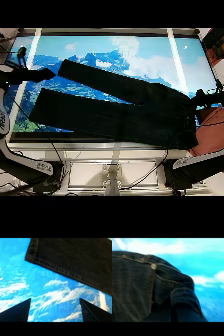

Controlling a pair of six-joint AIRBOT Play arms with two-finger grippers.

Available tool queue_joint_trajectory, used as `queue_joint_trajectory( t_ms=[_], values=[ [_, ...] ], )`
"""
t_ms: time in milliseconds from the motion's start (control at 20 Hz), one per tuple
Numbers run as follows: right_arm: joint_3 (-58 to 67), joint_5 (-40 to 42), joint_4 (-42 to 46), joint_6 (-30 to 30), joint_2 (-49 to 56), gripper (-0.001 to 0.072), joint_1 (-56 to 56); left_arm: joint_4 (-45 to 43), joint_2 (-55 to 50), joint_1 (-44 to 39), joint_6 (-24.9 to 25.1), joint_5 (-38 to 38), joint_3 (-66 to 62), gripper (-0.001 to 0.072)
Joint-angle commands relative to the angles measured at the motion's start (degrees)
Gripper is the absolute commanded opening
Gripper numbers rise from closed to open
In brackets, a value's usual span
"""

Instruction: Fold the clothes and pants, and hang the long-sleeved shirts on hangers.

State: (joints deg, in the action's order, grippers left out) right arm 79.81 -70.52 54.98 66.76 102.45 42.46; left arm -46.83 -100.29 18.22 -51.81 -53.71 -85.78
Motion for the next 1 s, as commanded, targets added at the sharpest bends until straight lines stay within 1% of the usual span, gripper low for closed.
queue_joint_trajectory(
  t_ms=[0,150,250,300,350,550,600,650,700,800,900,950],
  values=[
    [0.07,4.11,-6.32,-3.91,-0.33,0.0031,-0.02,-0.02,-2.89,-3.28,-8.52,9.46,-0.09,0.0699],
    [0.07,5.68,-8.24,-3.91,-0.35,0.0031,-0.37,0.11,-5.81,-4.76,-12.70,14.71,-0.09,0.0699],
    [0.07,6.16,-8.28,-4.35,-0.33,0.0031,-1.16,0.42,-7.52,-5.79,-12.81,16.81,-0.11,0.0696],
    [0.07,6.62,-8.26,-4.74,-0.33,0.0031,-1.68,0.39,-8.41,-6.27,-13.25,17.90,-0.11,0.0661],
    [0.07,7.30,-8.26,-4.74,-0.33,0.0031,-2.36,0.39,-9.29,-6.49,-14.34,18.88,-0.11,0.0641],
    [0.07,10.19,-8.24,-4.98,-0.33,0.0031,-5.84,0.66,-11.39,-6.91,-17.35,24.85,-0.13,0.0638],
    [0.07,10.71,-8.24,-4.98,-0.33,0.0031,-6.60,0.63,-11.61,-7.02,-17.44,26.03,-0.13,0.0585],
    [0.07,11.21,-8.24,-4.98,-0.33,0.0031,-7.32,0.76,-11.89,-7.15,-17.44,27.23,-0.13,0.0551],
    [0.07,11.65,-8.24,-4.98,-0.33,0.0031,-8.04,1.11,-12.24,-7.26,-17.44,28.30,-0.15,0.0536],
    [0.07,11.74,-8.24,-4.98,-0.33,0.0031,-9.27,2.80,-13.18,-7.69,-17.66,30.14,-0.33,0.0467],
    [0.07,11.65,-8.24,-4.96,-0.33,0.0031,-10.21,3.63,-14.34,-7.93,-17.86,30.18,-2.21,0.0464],
    [0.07,11.65,-8.28,-4.96,-0.33,0.0031,-10.62,3.61,-14.69,-8.26,-17.84,30.42,-3.17,0.0336]
  ],
)
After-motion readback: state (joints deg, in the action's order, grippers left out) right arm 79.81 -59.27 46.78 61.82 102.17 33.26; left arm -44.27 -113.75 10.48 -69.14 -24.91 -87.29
